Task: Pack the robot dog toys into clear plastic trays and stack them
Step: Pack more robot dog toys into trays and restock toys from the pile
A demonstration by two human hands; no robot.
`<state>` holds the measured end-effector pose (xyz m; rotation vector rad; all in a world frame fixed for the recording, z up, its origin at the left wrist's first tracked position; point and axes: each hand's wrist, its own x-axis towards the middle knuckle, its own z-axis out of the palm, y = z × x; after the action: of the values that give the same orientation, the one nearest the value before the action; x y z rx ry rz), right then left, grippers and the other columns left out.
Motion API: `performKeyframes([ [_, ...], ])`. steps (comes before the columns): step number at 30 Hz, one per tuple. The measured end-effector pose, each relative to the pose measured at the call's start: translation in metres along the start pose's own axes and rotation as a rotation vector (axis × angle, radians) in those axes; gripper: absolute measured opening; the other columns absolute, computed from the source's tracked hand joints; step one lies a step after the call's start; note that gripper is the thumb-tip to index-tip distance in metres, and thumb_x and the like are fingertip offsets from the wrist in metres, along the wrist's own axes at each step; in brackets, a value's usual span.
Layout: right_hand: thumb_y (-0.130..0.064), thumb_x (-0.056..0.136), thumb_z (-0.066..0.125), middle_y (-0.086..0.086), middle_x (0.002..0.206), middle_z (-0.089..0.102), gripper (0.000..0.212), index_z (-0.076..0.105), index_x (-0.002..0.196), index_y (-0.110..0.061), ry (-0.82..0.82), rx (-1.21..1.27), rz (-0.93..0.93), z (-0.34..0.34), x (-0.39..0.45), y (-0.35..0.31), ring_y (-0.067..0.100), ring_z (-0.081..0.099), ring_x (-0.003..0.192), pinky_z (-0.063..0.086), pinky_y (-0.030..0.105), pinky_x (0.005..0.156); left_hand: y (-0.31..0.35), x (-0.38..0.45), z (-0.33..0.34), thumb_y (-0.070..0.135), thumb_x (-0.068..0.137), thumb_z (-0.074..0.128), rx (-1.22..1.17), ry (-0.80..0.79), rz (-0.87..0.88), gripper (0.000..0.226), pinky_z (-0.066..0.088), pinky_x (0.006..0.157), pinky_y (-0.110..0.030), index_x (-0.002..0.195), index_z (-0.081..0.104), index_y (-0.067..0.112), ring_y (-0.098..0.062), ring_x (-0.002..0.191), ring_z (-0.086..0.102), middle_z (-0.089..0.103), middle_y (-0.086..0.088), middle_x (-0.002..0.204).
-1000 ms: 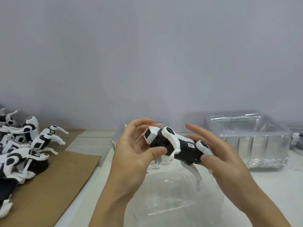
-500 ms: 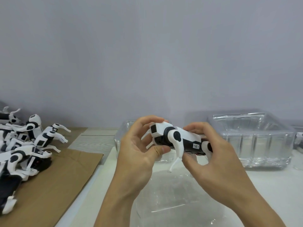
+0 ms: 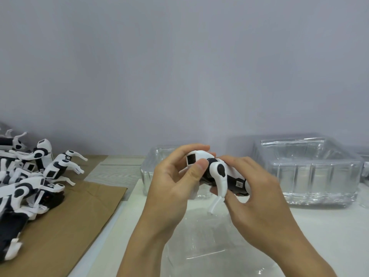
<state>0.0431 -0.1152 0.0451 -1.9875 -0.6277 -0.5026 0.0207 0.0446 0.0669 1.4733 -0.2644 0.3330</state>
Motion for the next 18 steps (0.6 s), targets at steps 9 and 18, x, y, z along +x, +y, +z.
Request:
performKeyframes([
  [9,-0.023,0.093,0.063,-0.019,0.109,0.062,0.031,0.061,0.118,-0.042,-0.050,0.034,0.051,-0.003,-0.001,0.006,0.011,0.069,0.097,0.056,0.039,0.084,-0.003,-0.003,-0.033,0.027,0.098,0.062,0.281,0.243,-0.038,0.015,0.050,0.087,-0.030,0.103,0.076,0.025,-0.006,0.097,0.070,0.077,0.005,0.098],
  [18,-0.023,0.089,0.061,-0.018,0.100,0.065,0.021,0.060,0.102,-0.039,-0.099,-0.058,0.123,-0.008,0.001,-0.004,0.011,0.069,0.092,0.053,0.042,0.085,-0.045,-0.006,-0.045,0.014,0.100,0.052,0.508,0.124,-0.511,0.030,0.048,0.087,-0.023,0.094,0.075,0.032,-0.001,0.095,0.067,0.074,0.015,0.100],
])
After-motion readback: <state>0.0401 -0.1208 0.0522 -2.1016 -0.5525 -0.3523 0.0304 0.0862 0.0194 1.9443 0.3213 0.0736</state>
